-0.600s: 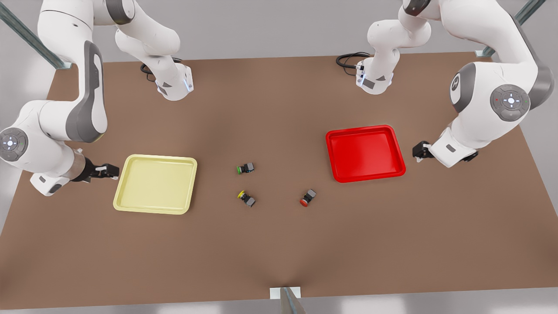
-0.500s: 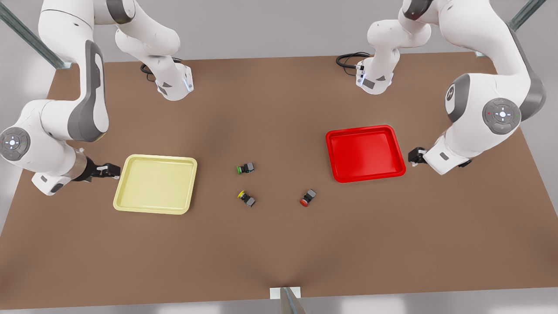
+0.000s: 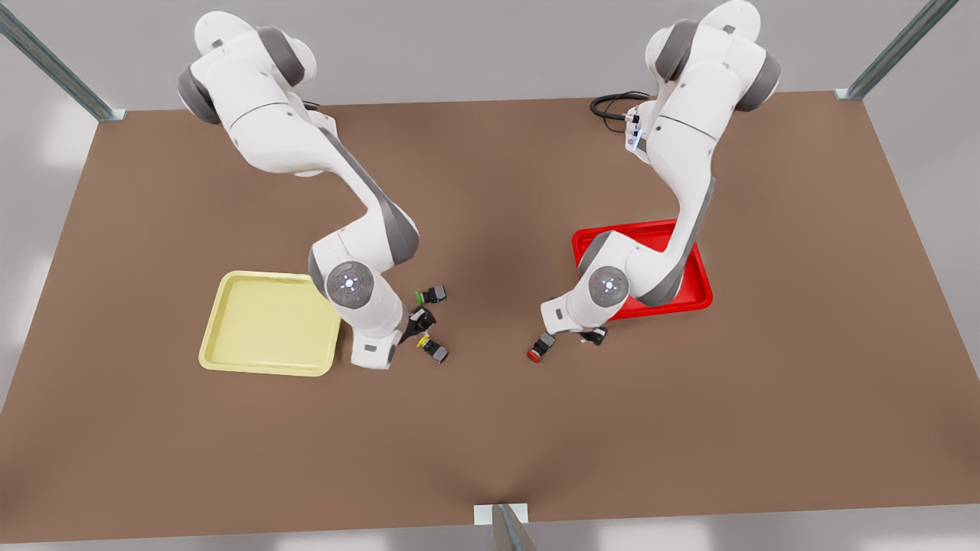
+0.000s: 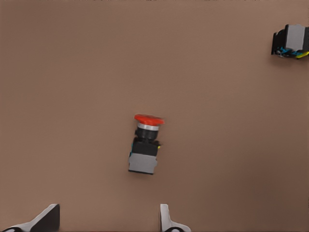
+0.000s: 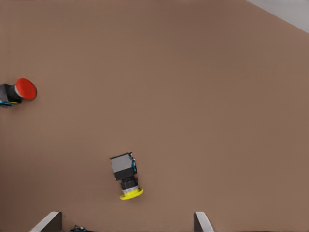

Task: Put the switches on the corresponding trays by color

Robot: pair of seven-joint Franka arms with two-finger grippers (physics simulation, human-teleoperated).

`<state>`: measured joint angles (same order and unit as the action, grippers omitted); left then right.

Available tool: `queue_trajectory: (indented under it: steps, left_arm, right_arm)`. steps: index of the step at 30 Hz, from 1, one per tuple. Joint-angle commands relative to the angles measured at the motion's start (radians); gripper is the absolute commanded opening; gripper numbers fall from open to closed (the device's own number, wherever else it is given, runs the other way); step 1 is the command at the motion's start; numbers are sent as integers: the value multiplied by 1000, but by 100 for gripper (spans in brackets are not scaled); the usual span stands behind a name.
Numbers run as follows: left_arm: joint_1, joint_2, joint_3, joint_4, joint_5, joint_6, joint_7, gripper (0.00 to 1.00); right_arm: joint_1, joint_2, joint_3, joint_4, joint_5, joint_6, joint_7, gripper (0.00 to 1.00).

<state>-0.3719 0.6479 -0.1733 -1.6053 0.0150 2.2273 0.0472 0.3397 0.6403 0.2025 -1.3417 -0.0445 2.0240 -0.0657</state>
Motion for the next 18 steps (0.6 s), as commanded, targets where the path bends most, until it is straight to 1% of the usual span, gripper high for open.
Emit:
queue_trajectory:
  steps: [1, 5, 7, 11, 13, 15, 18]
  left_arm:
    - [-1, 9, 0, -1, -4, 11, -3, 100]
    - [-53, 67, 9, -1, 8, 84, -23, 100]
    - [-55, 84, 11, -2, 103, 124, -21, 100]
    - [-53, 104, 11, -1, 174, 199, -4, 100]
    - [-53, 122, 11, 8, 174, 224, -4, 100]
    - [-53, 142, 11, 10, 174, 238, -12, 100]
    - [-53, 164, 11, 19, 172, 249, -17, 100]
  right_arm:
    - [1, 12, 0, 1, 0, 2, -2, 100]
    - [44, 70, 0, -4, -43, 67, -20, 100]
    - [58, 91, 0, -11, -43, 116, -9, 100]
    - [78, 179, 0, -8, -54, 194, 17, 100]
    - [76, 216, -2, -5, -48, 197, 40, 100]
    - [70, 231, -11, -36, -55, 286, 40, 100]
    - [70, 246, -21, -36, -57, 289, 33, 100]
